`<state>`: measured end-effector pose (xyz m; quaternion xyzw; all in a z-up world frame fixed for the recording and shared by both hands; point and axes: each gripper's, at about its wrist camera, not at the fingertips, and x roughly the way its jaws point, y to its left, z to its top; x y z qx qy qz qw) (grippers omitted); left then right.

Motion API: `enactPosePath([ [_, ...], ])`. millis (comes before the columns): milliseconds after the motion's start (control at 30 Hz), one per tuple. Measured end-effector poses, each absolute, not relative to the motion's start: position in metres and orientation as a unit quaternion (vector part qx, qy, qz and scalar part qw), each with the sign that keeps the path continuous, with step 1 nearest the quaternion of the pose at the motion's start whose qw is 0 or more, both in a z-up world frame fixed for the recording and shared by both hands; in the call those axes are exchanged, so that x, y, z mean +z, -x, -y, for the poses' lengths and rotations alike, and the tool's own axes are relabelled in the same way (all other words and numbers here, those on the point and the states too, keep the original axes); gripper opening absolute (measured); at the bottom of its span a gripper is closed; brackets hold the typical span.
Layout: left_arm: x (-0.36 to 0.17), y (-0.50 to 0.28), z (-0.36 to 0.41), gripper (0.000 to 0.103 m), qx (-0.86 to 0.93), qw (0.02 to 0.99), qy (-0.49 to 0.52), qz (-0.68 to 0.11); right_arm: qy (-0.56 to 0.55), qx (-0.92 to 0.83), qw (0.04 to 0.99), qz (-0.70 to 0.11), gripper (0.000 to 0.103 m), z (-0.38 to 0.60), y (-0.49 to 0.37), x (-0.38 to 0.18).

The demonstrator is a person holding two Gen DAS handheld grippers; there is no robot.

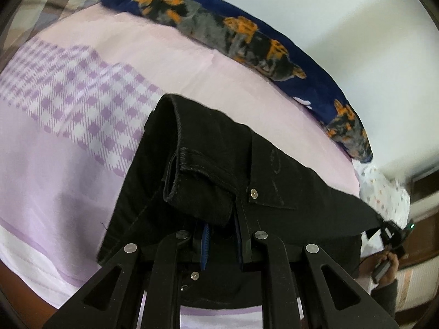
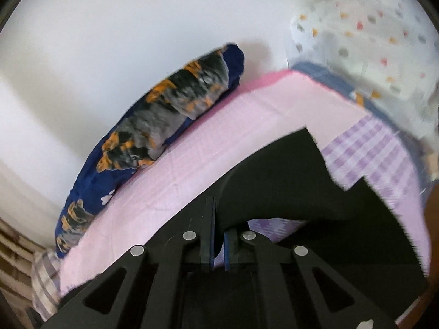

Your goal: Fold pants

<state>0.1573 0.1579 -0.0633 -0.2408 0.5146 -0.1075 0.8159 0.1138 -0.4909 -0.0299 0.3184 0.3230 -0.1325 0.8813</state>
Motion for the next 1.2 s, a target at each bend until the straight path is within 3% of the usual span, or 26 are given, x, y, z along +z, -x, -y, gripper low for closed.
enactPosePath([
  [300, -0.060, -0.141, -0.161, 0.015, -0.143, 0.818, 0.185, -0.526, -0.283, -0.160, 0.893, -0.312, 0.004, 0.467, -0.047, -0.007],
  [967, -0.113, -0.095, -0.172, 0.016, -0.166, 0.778, 0.201, -0.572, -0.338, -0.204, 0.856, -0.335, 0.003, 0.469, 0.023, -0.058],
  [1100, -0.113, -0.093, -0.178, 0.021, -0.172, 0.776, 0.219, -0.566, -0.345, -0.203, 0.851, -0.341, 0.003, 0.471, 0.024, -0.067],
  [1200, -0.106, -0.089, -0.181, 0.032, -0.166, 0.780, 0.210, -0.565, -0.356, -0.199, 0.844, -0.348, 0.003, 0.473, 0.023, -0.077],
])
